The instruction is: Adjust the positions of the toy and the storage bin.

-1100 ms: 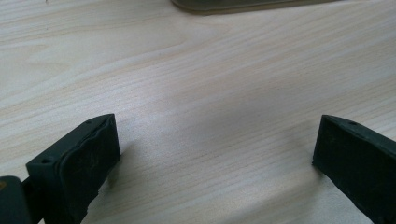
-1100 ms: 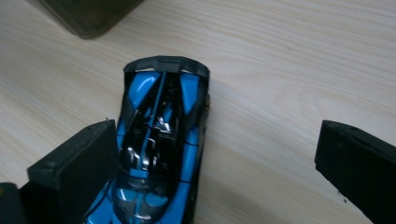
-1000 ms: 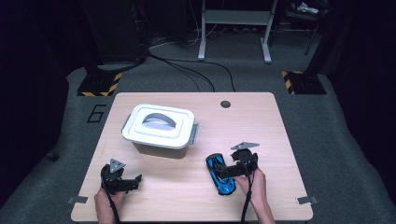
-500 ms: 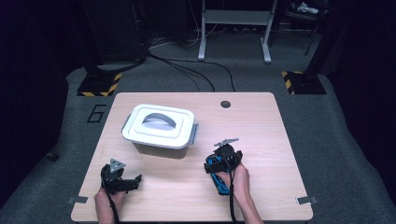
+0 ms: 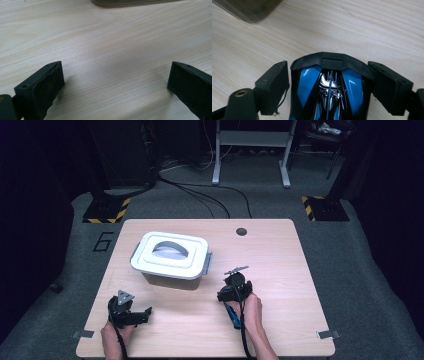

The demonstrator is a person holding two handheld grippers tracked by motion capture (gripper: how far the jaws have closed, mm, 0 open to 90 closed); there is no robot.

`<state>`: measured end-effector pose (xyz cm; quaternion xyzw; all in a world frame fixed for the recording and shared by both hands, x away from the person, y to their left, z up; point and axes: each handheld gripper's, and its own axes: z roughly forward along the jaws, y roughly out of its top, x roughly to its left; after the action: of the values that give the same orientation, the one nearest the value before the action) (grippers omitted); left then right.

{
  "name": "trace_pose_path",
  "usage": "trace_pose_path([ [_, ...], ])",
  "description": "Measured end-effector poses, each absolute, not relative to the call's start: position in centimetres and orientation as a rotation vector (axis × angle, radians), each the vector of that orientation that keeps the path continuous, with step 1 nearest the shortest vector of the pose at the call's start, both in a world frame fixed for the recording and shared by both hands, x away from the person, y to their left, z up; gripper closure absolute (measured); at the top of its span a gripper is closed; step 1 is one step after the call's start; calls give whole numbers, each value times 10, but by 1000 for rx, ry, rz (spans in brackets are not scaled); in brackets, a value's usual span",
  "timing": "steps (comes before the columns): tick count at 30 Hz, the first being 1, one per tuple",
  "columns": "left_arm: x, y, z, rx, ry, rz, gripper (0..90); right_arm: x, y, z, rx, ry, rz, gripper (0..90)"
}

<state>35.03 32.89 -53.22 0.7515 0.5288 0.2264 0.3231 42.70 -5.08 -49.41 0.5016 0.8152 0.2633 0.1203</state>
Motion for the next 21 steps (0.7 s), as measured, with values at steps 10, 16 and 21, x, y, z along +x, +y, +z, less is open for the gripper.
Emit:
trace_pose_path([
  [10, 350, 329, -532, 1973, 1387, 594, 7, 428, -50, -495, 1467, 2367, 753, 238],
  [16, 350, 329, -532, 1973, 1387, 595, 7, 424, -53, -490, 1450, 2350, 808, 242],
  [21, 350, 329, -532, 1973, 1387, 594, 7, 416, -59, -480, 1413, 2324, 890, 244],
])
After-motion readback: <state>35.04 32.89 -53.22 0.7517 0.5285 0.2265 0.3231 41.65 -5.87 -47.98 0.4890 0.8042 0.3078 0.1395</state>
